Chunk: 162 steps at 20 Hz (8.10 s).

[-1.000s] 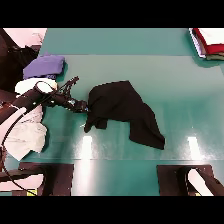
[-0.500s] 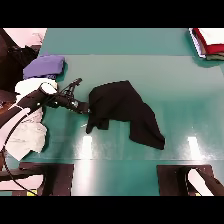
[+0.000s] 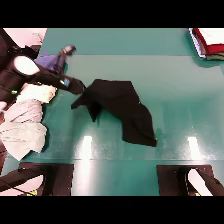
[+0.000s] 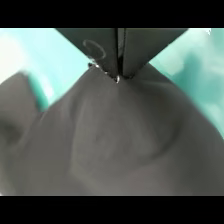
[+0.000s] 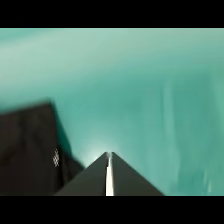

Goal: Fold the shirts.

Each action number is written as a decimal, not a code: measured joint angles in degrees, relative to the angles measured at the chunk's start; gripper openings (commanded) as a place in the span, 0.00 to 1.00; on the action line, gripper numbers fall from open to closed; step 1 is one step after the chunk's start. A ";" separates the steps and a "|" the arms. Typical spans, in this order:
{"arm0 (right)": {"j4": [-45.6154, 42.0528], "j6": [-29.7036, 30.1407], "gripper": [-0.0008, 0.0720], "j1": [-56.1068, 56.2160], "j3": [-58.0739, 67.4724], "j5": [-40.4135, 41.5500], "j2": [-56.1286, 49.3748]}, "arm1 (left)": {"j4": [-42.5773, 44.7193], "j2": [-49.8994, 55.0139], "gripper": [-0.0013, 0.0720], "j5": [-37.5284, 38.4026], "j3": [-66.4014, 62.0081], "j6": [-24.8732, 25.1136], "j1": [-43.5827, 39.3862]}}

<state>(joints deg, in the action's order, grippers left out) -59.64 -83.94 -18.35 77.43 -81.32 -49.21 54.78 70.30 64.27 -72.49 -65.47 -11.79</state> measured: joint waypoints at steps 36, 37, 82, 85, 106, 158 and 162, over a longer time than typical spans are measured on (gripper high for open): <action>16.90 10.47 0.03 27.63 -18.29 29.70 -10.49 | 11.72 -4.39 0.05 12.66 -21.00 -6.10 0.02; 16.79 10.51 0.03 24.98 -14.80 29.64 -6.99 | 11.74 -4.42 0.05 12.98 -25.57 -6.51 0.02; 15.93 5.70 0.03 15.65 -3.65 13.53 -22.64 | 3.30 1.07 0.84 3.80 19.43 -7.65 11.93; 15.93 5.90 0.03 15.63 -6.45 14.29 -20.61 | 2.01 0.07 0.84 -2.62 26.10 -4.42 7.80; 9.38 5.75 0.03 15.26 -14.12 9.62 -11.87 | 12.33 -0.57 0.05 -10.56 21.46 -9.27 4.28; -5.33 -2.89 0.03 13.31 39.10 1.55 -51.80 | 12.61 26.10 0.05 -9.53 -29.53 -9.14 4.26; -6.19 -0.94 0.02 13.31 37.81 5.31 -52.50 | 13.73 26.88 0.05 -13.55 -29.55 -4.87 4.26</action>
<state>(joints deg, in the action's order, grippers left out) -65.82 -84.88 -5.04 115.24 -76.01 -101.71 68.51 97.19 50.72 -102.04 -70.35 -7.53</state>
